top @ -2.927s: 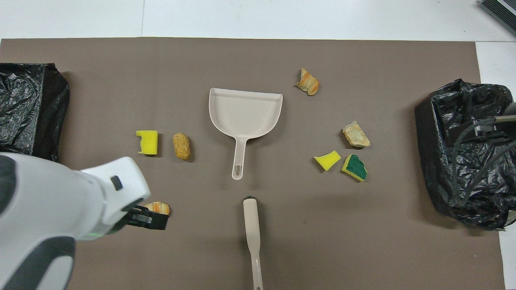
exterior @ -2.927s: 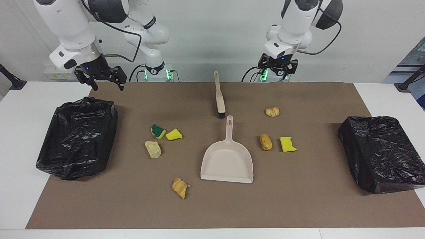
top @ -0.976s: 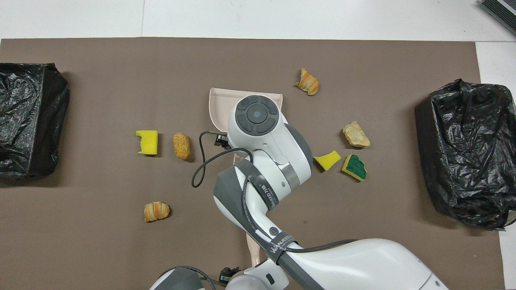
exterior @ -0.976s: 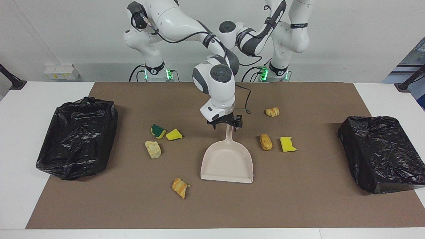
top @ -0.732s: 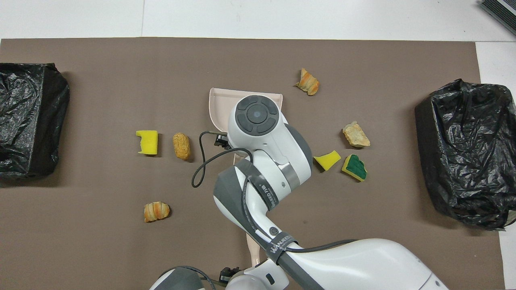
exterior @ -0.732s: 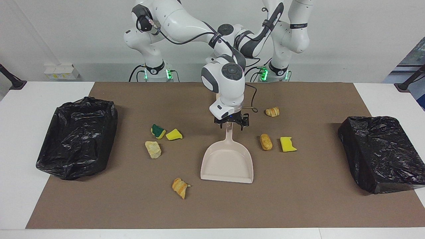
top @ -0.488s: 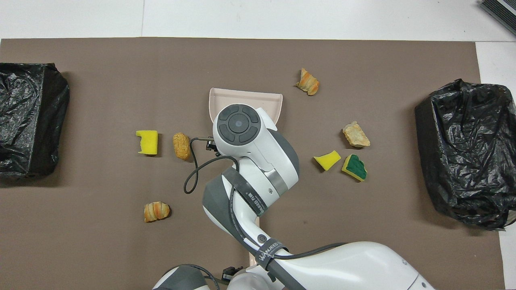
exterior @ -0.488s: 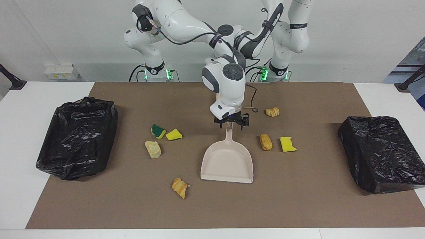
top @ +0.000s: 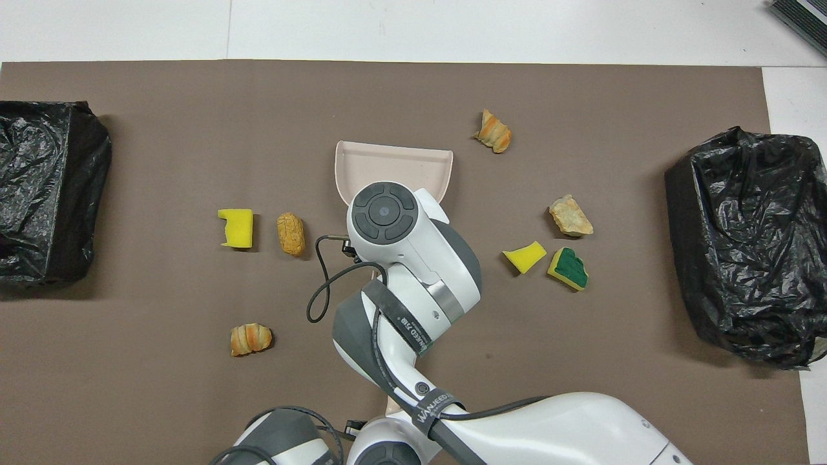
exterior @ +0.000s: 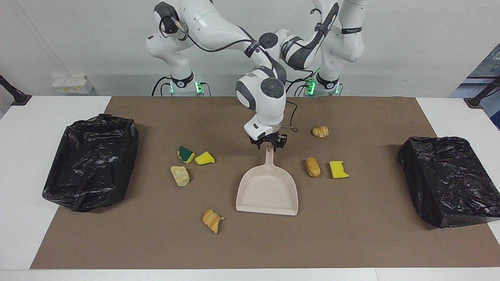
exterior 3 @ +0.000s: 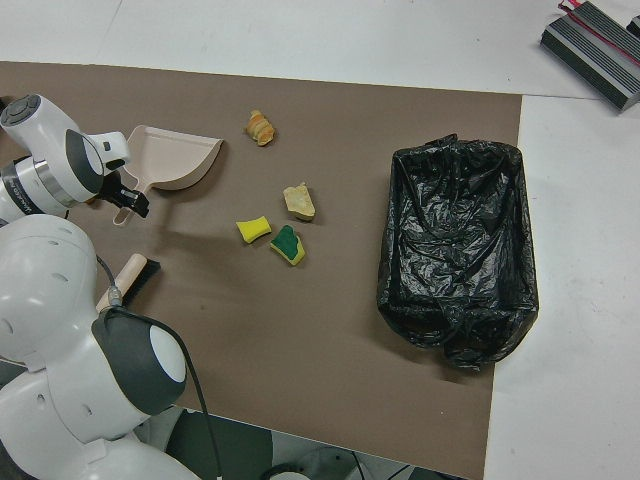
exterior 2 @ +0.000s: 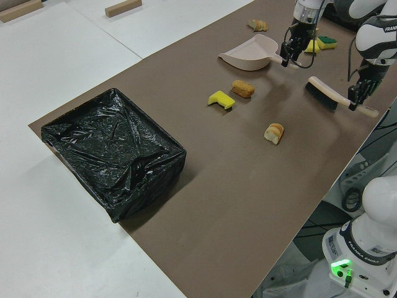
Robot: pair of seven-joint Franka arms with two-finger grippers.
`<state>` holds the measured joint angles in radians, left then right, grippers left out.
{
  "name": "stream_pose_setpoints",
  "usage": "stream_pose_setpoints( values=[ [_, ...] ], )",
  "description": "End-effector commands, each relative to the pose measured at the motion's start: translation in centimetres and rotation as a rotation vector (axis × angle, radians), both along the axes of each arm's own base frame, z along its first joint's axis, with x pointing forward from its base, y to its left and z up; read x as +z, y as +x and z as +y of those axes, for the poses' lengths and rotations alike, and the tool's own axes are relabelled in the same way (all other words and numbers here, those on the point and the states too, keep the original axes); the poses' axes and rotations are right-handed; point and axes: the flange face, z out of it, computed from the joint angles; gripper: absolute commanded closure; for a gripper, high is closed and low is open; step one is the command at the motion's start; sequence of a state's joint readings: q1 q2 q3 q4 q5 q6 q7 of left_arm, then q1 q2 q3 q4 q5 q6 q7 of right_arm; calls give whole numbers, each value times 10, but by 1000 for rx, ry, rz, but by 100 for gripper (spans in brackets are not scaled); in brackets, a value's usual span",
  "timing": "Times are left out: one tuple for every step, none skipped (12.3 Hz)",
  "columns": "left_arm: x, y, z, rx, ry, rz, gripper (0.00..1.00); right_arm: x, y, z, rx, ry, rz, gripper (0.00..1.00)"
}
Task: Sweep and dump trash in bin
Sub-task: 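Grasp the dustpan handle with the right gripper, then lift the dustpan with the right gripper while the left gripper grasps the brush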
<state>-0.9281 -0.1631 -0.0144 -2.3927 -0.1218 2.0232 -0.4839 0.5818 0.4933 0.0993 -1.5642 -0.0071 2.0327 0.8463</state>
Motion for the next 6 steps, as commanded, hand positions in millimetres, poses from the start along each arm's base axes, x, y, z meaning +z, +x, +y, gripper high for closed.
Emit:
stream_pose_setpoints(
  values=[
    [25,8,43,-62,41,70,100,8,-8,-1,116,-2,-30,100],
    [34,8,55,-76,44,83,100,9,-8,2,182,-2,-40,100],
    [33,8,66,-137,47,106,100,12,-6,1,249,-12,-59,100],
    [29,12,82,-198,43,140,100,23,3,-5,285,-10,-83,100],
    [25,17,98,-255,32,176,100,34,11,-16,364,-11,-98,100],
    [20,19,111,-316,32,193,100,42,17,-29,487,-17,-104,100]
  ],
)
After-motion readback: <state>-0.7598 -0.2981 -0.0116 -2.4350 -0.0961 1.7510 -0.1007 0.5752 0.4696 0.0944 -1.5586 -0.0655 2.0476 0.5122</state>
